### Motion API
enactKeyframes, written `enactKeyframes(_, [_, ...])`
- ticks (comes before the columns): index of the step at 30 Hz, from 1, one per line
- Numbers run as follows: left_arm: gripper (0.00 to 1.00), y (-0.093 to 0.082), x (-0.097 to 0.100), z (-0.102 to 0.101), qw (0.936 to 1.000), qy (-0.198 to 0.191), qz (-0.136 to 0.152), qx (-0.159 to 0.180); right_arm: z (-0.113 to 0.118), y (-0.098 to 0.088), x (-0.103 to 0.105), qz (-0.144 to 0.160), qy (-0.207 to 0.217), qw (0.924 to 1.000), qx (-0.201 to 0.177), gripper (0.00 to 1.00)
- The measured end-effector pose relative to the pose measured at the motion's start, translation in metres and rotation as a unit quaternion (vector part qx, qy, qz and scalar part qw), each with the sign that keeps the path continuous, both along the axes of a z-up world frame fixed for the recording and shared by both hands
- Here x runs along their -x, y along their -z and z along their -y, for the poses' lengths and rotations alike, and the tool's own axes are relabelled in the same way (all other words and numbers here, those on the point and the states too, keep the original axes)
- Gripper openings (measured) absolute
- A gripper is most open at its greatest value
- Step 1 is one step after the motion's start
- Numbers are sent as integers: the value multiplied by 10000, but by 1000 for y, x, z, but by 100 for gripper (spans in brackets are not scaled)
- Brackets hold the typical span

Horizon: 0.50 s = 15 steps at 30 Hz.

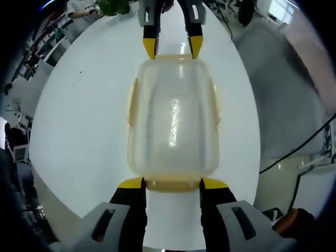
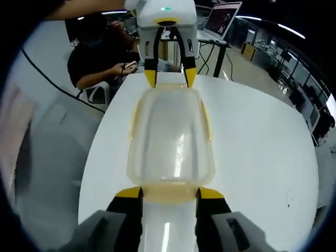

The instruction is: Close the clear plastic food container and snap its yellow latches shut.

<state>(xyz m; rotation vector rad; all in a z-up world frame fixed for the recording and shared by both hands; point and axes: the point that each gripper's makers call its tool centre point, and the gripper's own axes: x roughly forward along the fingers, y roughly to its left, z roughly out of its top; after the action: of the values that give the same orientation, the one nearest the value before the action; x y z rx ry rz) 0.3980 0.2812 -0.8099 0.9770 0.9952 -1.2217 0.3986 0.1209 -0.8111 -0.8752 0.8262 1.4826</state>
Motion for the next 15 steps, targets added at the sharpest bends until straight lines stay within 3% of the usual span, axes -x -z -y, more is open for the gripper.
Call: enactKeyframes(15, [37, 4, 1, 53, 9999, 21, -73, 152, 53, -1, 0, -34, -17, 9995, 329, 36])
